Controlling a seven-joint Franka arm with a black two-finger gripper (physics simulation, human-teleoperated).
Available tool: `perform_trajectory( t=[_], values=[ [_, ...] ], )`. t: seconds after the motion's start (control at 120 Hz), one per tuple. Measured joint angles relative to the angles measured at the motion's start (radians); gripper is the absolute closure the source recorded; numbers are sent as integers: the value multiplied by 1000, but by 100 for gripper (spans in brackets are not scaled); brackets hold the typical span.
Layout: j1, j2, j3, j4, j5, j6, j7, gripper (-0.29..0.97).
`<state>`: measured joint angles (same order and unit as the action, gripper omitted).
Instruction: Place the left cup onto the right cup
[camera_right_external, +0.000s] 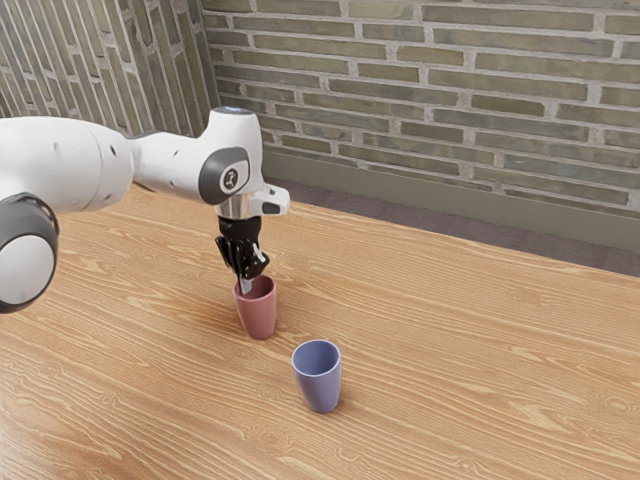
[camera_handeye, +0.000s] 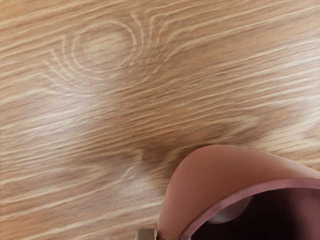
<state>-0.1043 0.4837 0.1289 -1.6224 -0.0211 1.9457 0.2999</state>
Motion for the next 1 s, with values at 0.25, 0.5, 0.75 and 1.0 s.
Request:
perform_trajectory(
  t=[0.25, 0.5, 0.75, 1.0],
  values=[
    [-2, -39, -7, -4, 3, -2, -2, 78],
    [-7, -95, -15, -26, 7, -12, -2, 78],
    [-11, -146, -32, -32, 10, -30, -2, 79],
    [-17, -192, -40, -32, 12, -61, -2, 79]
  ],
)
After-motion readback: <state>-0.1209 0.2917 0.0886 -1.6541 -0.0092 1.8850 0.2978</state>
